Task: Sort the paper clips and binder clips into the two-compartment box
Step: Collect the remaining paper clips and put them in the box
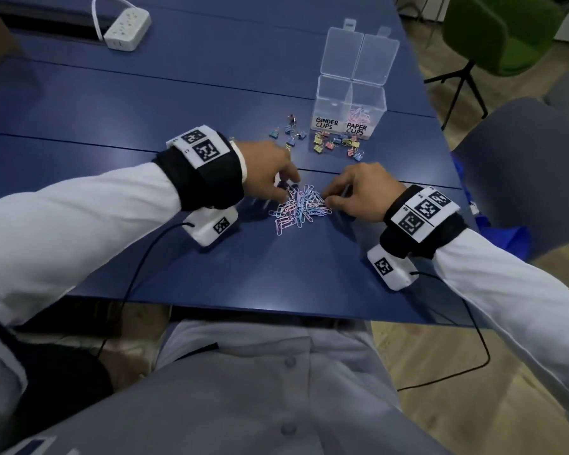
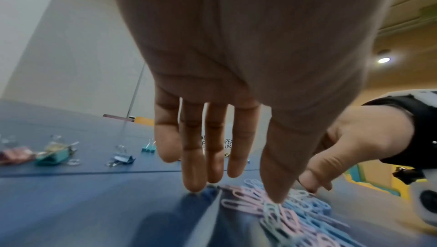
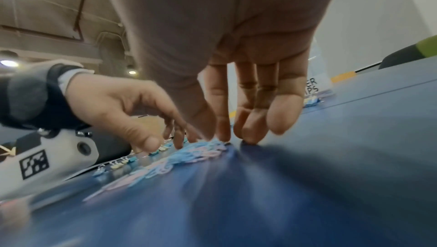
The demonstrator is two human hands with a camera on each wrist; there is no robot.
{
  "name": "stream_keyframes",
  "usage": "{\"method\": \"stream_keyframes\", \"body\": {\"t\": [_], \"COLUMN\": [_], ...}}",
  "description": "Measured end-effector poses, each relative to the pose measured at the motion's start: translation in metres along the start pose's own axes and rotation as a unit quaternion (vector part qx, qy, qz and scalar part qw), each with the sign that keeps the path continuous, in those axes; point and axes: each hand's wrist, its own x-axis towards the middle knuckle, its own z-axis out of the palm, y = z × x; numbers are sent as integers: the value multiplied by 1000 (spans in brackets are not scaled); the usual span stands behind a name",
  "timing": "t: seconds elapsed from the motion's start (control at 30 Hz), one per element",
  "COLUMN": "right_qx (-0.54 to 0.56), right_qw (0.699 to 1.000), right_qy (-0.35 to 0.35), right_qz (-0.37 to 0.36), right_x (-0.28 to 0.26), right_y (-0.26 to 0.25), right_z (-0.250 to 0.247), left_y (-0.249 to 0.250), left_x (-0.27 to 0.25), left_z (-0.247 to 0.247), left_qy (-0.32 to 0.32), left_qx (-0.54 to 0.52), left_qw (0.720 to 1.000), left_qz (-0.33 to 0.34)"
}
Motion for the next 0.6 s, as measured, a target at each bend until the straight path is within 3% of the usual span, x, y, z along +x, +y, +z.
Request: {"method": "stream_keyframes", "body": {"t": [0.3, 0.6], "right_qx": [-71, -18], "right_qw": [997, 1000], "right_qy": [-25, 17], "right_qz": [-17, -11], "right_x": [8, 6], "right_y": [-23, -29], "right_z": [11, 11], "left_y": [26, 39], "left_x": [-33, -23], "left_z": [24, 21], "left_qy": [-7, 1], "left_qx": [1, 38], "left_qw": [1000, 999], "left_qz": [-10, -32]}}
